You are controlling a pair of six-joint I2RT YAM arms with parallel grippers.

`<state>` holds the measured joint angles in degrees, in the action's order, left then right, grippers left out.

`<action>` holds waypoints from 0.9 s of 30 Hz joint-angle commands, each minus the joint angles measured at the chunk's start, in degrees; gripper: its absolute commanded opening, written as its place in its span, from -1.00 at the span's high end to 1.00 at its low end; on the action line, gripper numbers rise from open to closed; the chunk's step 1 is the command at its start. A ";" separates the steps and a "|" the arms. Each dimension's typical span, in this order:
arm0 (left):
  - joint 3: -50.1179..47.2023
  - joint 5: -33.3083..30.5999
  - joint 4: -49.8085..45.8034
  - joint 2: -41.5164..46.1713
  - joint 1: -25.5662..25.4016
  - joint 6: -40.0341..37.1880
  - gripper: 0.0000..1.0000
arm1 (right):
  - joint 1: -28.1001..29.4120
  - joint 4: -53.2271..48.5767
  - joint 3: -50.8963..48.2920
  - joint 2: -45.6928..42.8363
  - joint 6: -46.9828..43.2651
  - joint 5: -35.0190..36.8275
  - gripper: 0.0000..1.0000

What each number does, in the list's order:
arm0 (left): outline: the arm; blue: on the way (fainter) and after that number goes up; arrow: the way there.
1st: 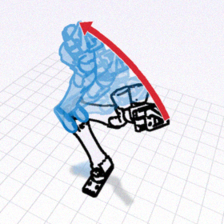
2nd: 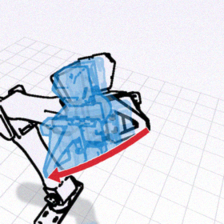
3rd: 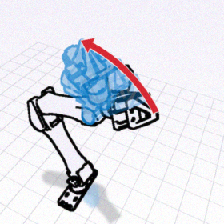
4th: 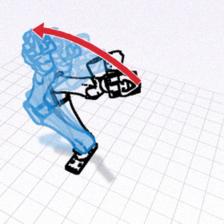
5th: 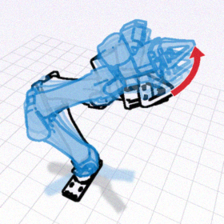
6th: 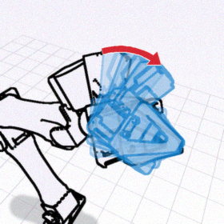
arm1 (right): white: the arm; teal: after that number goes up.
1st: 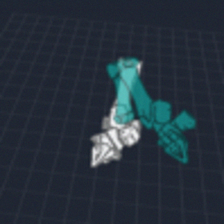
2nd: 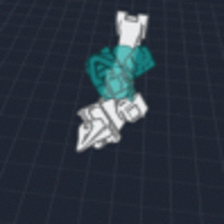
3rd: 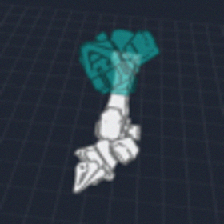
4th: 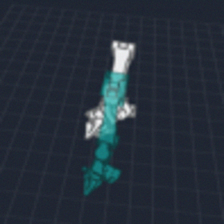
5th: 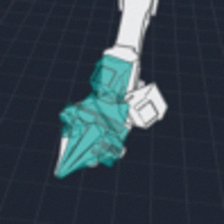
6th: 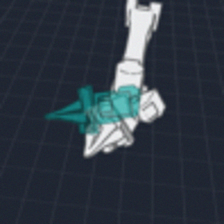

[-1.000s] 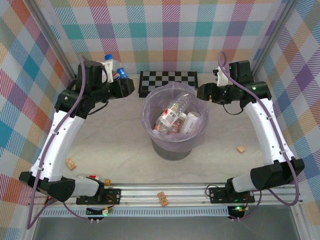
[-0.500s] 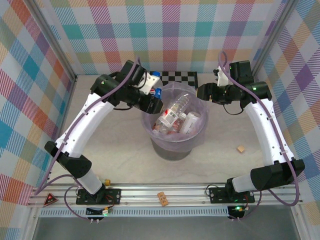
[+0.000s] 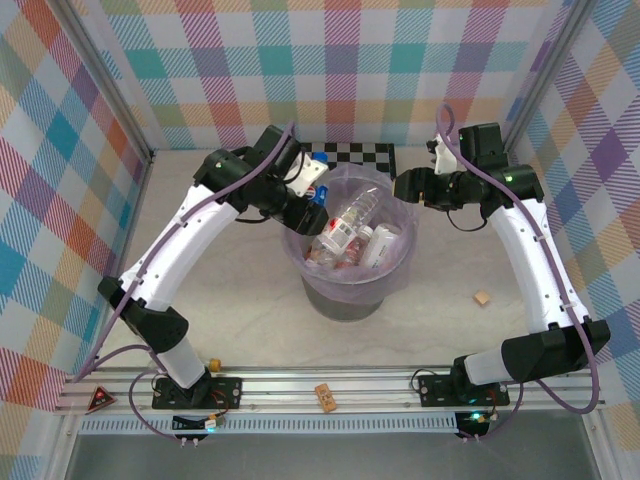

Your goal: Put the plastic bottles in the bin

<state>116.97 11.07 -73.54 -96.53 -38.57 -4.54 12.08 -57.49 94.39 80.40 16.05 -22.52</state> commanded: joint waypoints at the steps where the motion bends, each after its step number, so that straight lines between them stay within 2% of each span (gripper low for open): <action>1: 2.17 0.13 0.18 0.61 -0.44 -1.00 -0.54 | 0.25 0.28 -0.50 -1.58 0.38 0.37 -0.22; 5: 2.30 2.70 2.99 1.97 -0.40 -1.01 -0.93 | 0.32 0.45 -0.61 -1.39 0.21 0.22 -0.22; 8: 2.21 3.26 5.48 2.74 -0.45 -0.49 -0.94 | 0.32 0.63 -0.61 -1.39 0.28 0.13 -0.22; 10: 2.00 2.28 7.49 3.16 -0.41 0.20 -0.83 | 0.28 0.54 -0.61 -1.38 0.22 0.24 -0.22; 13: 1.57 0.45 10.39 2.93 -0.46 1.48 -0.54 | 0.32 0.44 -0.69 -1.39 0.14 0.29 -0.22; 15: 0.62 -0.21 13.15 2.60 -0.38 2.88 -0.27 | 0.31 0.45 -0.69 -1.40 0.12 0.20 -0.22; 18: -0.17 -0.69 15.65 1.59 -0.41 4.35 -0.03 | 0.32 0.39 -0.53 -1.39 0.12 0.13 -0.22; 23: -1.45 -1.77 14.92 -0.54 -0.47 4.83 0.20 | 0.27 0.07 -0.08 -1.30 -0.02 0.28 -0.22; 27: -7.59 -2.73 15.60 -0.37 -1.00 5.95 0.38 | 0.31 0.27 0.02 -1.31 0.03 0.12 -0.22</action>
<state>113.19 9.34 -58.72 -95.94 -38.61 0.27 12.08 -57.47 94.39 80.40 16.03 -22.13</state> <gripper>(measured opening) 0.318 0.608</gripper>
